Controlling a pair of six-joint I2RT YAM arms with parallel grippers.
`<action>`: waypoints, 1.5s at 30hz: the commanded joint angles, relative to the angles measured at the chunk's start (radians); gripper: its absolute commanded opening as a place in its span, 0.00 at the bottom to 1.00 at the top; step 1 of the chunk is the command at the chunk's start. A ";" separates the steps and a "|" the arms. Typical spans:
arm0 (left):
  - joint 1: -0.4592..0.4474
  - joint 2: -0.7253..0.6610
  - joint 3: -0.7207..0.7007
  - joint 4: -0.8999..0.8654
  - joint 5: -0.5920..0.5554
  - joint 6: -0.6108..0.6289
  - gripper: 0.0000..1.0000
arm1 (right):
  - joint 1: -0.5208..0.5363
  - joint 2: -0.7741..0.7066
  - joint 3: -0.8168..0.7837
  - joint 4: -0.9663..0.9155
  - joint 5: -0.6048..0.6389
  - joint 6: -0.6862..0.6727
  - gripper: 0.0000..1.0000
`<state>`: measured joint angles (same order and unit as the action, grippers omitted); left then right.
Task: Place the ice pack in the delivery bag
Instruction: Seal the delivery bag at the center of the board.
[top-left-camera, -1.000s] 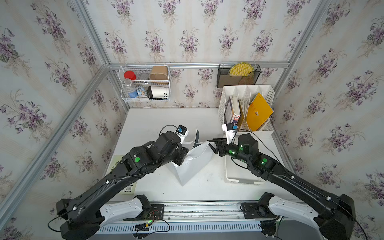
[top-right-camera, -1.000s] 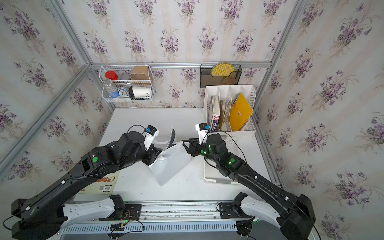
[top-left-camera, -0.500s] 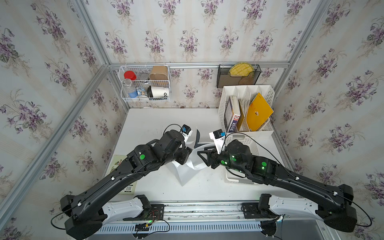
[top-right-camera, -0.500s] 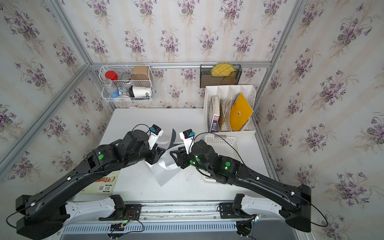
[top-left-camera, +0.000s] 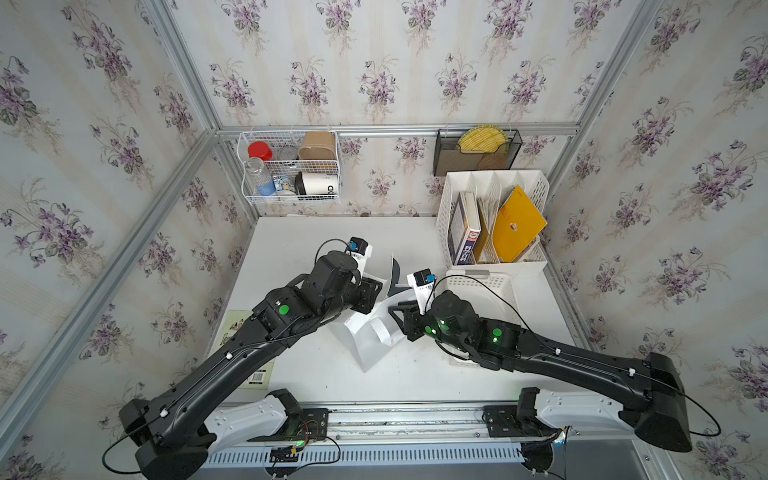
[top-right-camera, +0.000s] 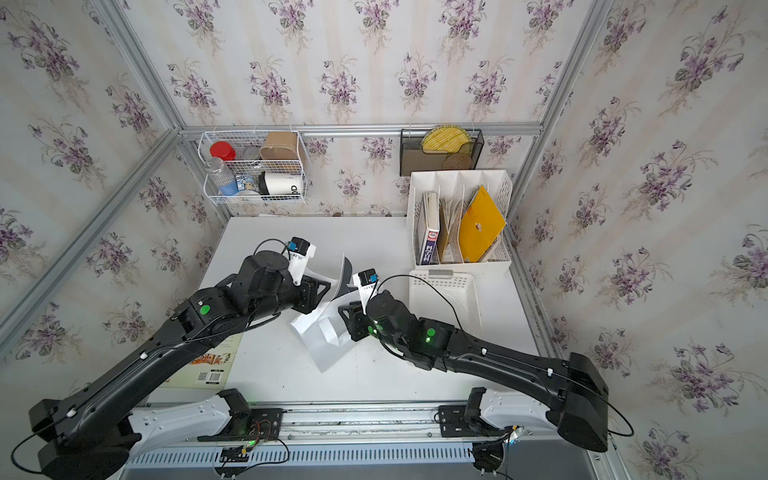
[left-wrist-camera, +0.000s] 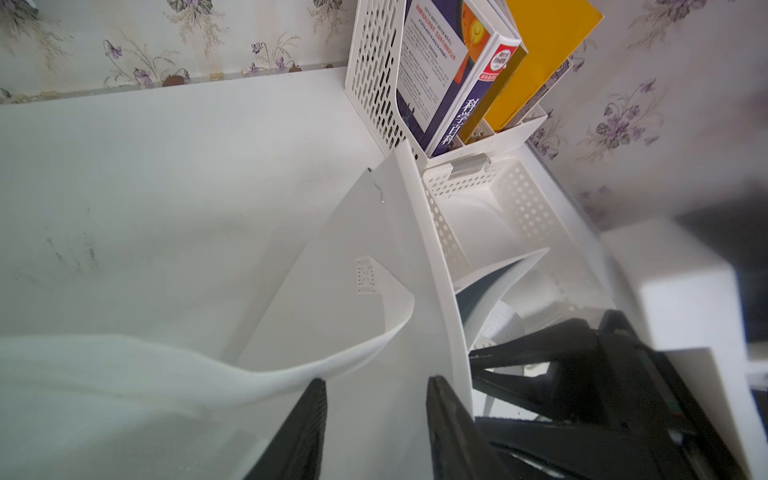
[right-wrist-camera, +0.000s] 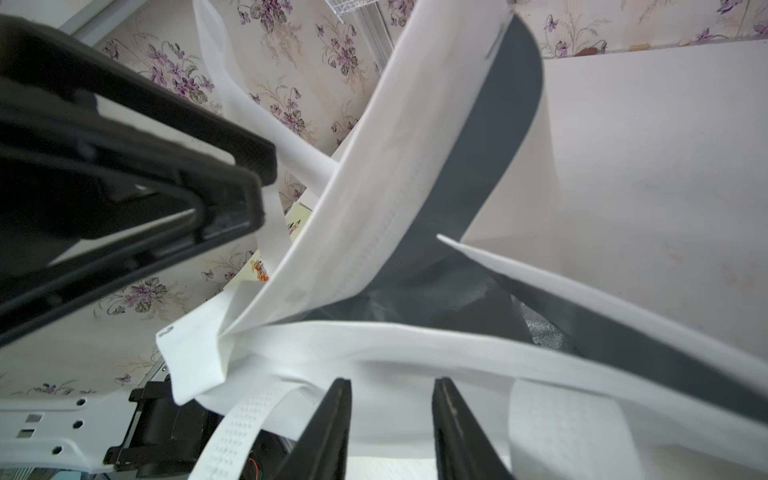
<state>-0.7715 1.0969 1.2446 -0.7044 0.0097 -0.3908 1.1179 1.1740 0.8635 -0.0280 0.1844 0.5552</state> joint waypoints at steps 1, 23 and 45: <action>0.049 0.010 -0.018 0.091 0.155 -0.083 0.42 | -0.010 -0.002 -0.018 0.080 0.021 0.032 0.37; 0.184 -0.012 -0.191 0.213 0.506 -0.225 0.51 | -0.079 0.063 -0.086 0.305 -0.114 0.102 0.35; 0.186 -0.089 -0.261 0.276 0.398 -0.400 0.52 | -0.096 0.067 -0.181 0.542 -0.267 0.139 0.48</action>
<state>-0.5873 1.0187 0.9970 -0.4713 0.4389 -0.7345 1.0210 1.2449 0.6910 0.4152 -0.0402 0.6815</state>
